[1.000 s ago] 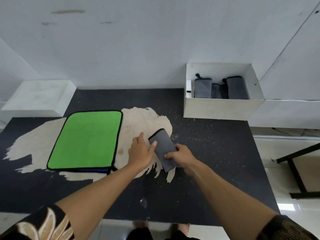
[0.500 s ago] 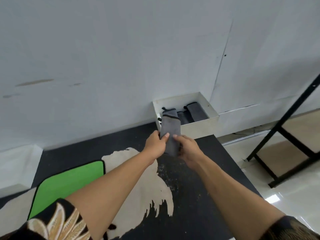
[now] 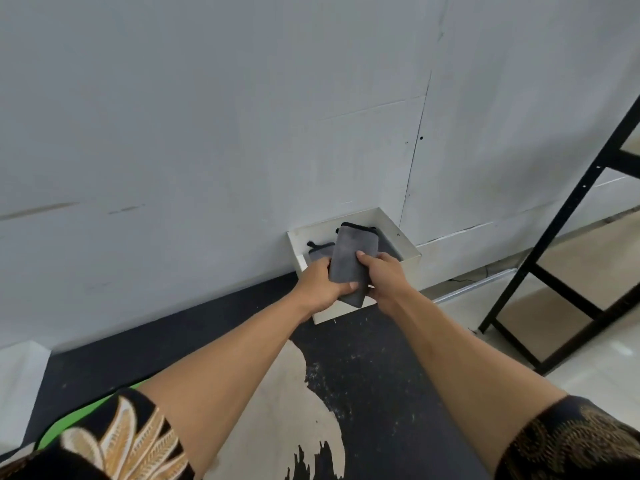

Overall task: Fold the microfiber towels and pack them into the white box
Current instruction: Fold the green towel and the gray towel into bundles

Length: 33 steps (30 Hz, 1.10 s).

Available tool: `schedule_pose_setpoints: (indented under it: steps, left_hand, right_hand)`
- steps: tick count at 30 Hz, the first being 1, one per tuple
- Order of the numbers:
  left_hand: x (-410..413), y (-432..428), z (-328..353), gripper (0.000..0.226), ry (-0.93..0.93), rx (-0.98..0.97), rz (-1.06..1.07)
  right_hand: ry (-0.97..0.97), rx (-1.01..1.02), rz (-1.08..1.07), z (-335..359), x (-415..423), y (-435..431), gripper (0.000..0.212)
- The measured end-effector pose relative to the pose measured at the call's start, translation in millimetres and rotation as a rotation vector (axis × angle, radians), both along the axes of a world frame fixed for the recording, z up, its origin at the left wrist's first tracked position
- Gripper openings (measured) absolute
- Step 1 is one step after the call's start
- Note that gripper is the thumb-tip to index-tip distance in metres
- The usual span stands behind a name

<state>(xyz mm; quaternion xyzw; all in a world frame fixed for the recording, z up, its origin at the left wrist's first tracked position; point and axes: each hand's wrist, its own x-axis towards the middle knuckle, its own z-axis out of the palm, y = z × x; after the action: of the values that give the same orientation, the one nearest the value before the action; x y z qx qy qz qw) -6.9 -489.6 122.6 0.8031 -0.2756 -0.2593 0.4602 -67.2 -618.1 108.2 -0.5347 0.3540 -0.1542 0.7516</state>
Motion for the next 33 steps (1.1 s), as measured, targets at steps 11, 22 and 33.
schedule_pose_setpoints:
  steps: [11,22,33]
  left_hand:
    - [46,-67,-18,0.053,-0.262,0.179,0.395]
    - [82,-29,-66,0.014,-0.197,0.381,0.810]
    - [85,-28,-92,0.029,-0.136,0.424,0.886]
  right_hand:
    - [-0.035,-0.014,0.170,-20,76,-94,0.007]
    - [0.149,-0.146,0.429,-50,156,-141,0.031]
    - [0.582,-0.691,0.830,-120,182,-96,0.035]
